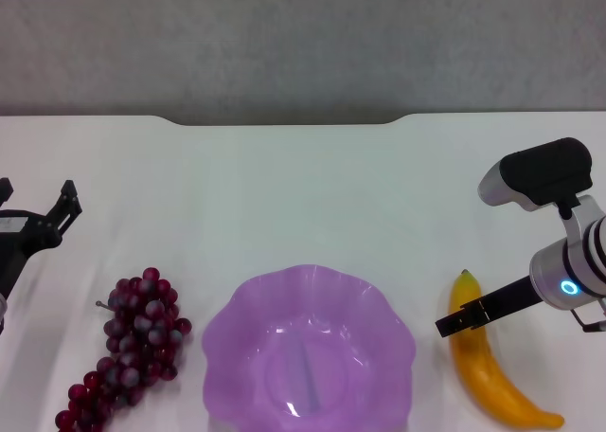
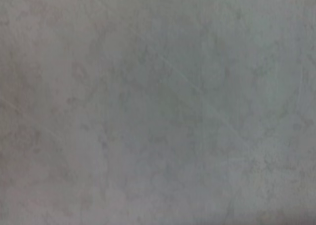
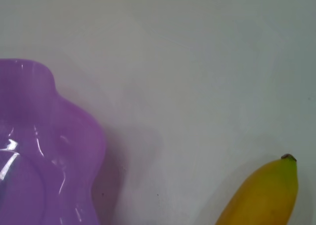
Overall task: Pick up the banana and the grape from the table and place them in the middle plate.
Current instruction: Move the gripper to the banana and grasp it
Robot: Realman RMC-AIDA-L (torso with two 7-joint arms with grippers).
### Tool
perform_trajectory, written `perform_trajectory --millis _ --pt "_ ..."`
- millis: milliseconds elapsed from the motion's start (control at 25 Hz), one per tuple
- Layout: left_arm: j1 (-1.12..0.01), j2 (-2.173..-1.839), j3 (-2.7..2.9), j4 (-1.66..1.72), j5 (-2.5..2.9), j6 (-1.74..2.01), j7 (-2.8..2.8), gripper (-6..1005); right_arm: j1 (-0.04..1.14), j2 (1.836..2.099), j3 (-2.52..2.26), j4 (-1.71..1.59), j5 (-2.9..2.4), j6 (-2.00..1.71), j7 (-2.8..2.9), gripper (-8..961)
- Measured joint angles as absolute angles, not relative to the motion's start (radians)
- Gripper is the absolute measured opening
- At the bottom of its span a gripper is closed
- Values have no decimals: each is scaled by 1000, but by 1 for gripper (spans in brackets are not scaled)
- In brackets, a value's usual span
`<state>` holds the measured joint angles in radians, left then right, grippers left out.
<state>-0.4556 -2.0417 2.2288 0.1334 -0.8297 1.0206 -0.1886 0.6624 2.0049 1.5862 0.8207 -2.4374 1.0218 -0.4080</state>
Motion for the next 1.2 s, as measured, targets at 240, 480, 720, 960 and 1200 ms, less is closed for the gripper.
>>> perform_trajectory --millis 240,480,720,960,1200 --pt "-456 -2042 2229 136 -830 1020 -189 888 671 2005 1584 789 -2437 1014 -412 879" --pt "-460 -2042 2230 137 -829 1020 -189 887 696 2006 1567 740 -2431 990 -413 865" --pt "-460 -2042 2230 138 -828 1020 -189 887 695 2006 1555 738 -2424 961 -414 818" --pt "-460 -2042 2230 139 -828 1020 -189 887 688 2006 1537 726 -2424 918 -414 762" --pt "-460 -2043 2230 139 -830 1020 -189 887 690 2006 1508 723 -2426 887 -414 655"
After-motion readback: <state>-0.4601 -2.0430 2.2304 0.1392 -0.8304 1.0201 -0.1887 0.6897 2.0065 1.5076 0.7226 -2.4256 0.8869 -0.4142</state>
